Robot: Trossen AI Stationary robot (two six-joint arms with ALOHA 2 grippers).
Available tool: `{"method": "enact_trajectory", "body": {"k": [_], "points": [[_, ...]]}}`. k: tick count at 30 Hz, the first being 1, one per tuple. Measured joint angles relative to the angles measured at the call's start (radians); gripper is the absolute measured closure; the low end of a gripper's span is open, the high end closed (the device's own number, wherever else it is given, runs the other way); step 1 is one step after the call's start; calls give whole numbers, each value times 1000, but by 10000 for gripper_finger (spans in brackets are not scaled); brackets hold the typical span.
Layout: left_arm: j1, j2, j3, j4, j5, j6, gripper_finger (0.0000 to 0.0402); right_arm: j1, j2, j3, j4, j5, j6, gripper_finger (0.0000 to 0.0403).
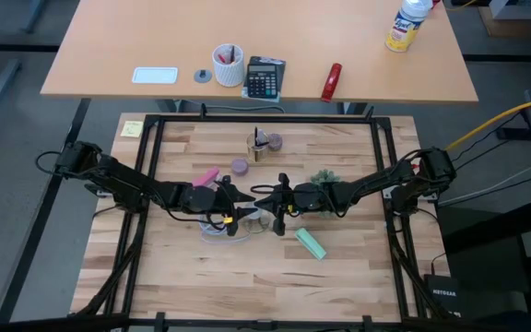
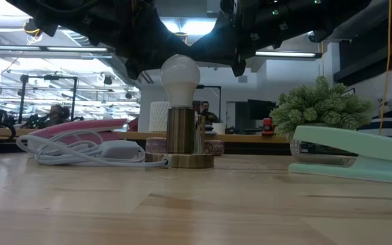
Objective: Screw lightbulb
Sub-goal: Insert the lightbulb into the lamp
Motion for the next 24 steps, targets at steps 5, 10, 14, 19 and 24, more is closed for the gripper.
{"method": "enact_trajectory", "body": {"k": [5, 10, 14, 19, 24], "points": [[0, -9, 0, 16, 1, 30, 244, 0, 0, 0, -1, 0, 0, 389], [0, -20, 0, 20, 0, 34, 244, 0, 0, 0, -2, 0, 0, 388], [0, -26, 0, 17, 0, 52, 244, 0, 0, 0, -2, 0, 0, 388], [0, -52, 1, -2, -3, 54, 244, 0, 0, 0, -5, 0, 0, 388], [0, -123, 2, -108, -18, 51, 244, 0, -1, 1, -9, 0, 0, 388]]}}
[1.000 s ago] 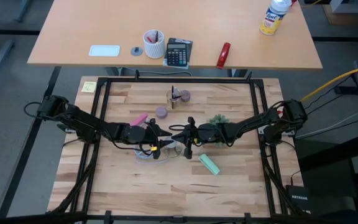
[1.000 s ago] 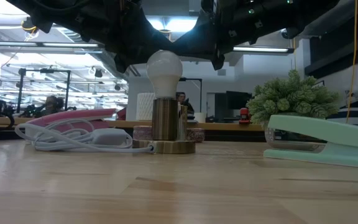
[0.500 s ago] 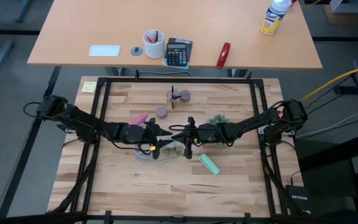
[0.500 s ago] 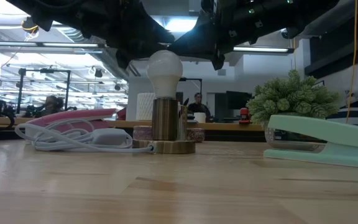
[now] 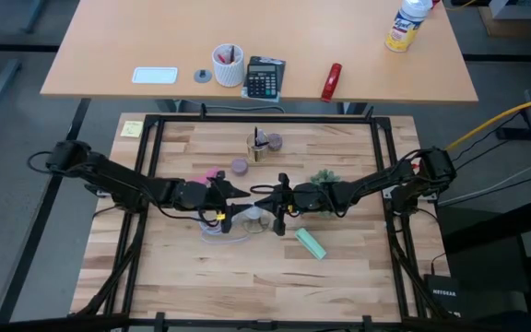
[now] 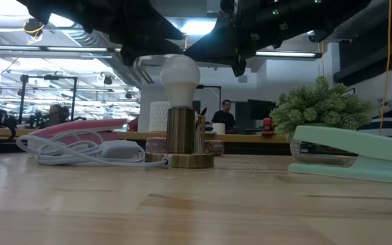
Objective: Screw lightbulb
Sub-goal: Insert the lightbulb into the lamp
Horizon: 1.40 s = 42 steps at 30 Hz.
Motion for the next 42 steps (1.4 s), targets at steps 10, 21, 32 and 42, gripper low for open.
{"method": "enact_trajectory", "body": {"k": [10, 21, 32, 42], "points": [[-6, -179, 1, -238, 58, -231, 244, 0, 0, 0, 1, 0, 0, 388], [-101, -53, 1, -230, 232, -289, 328, 0, 0, 0, 1, 0, 0, 388], [-105, 34, 1, -92, 58, -221, 396, 0, 0, 0, -9, -1, 0, 388], [-105, 34, 1, -117, 12, -220, 399, 0, 0, 0, -12, -17, 0, 388]]}}
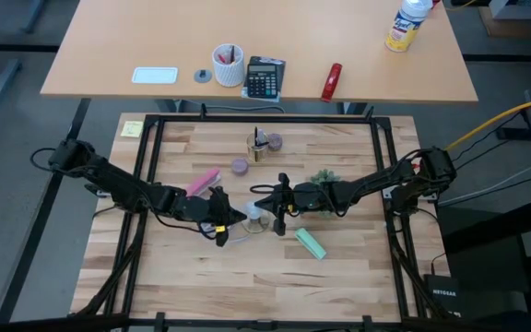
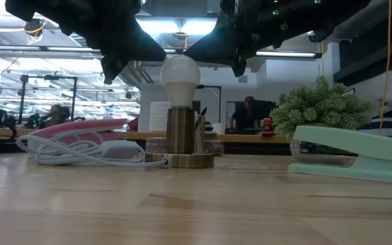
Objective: Screw lightbulb
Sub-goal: Insert the lightbulb into the lamp
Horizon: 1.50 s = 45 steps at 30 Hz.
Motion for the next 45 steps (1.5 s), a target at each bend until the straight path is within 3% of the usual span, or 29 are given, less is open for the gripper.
{"method": "enact_trajectory", "body": {"k": [23, 34, 45], "points": [[42, 8, 0, -2, -54, 19, 399, -2, 0, 0, -8, -63, 5, 388], [50, 8, 0, 7, -157, 19, 397, 2, 1, 0, -6, -132, 8, 388], [62, -4, 0, 30, -174, 61, 397, 2, 2, -1, -6, -107, 8, 389]]}}
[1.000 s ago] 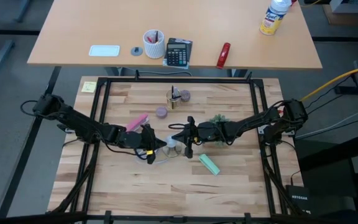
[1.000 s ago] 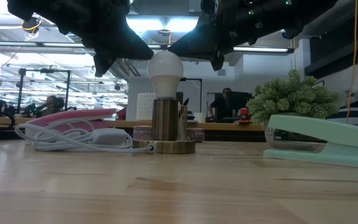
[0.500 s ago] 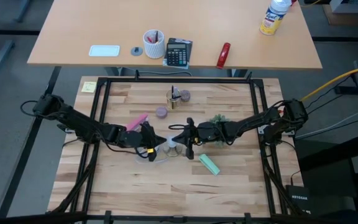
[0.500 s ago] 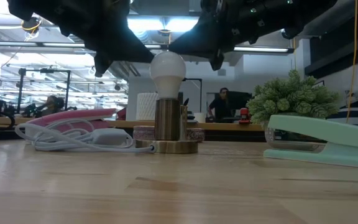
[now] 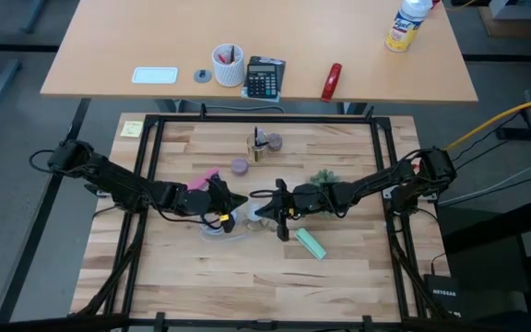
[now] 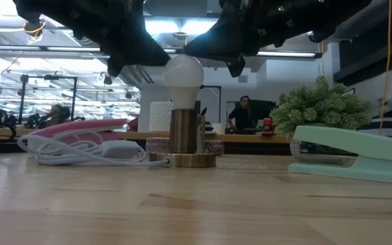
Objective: Screw lightbulb
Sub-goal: Insert the lightbulb into the lamp
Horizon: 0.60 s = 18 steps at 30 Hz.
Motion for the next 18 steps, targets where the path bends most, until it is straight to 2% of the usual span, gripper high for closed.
{"method": "enact_trajectory", "body": {"k": [8, 18], "points": [[-8, -10, 0, 11, 0, 2, 396, -2, 4, -4, -11, 93, 0, 389], [-11, -10, 0, 9, 3, 2, 396, -3, 2, -3, 21, 124, 0, 389]]}}
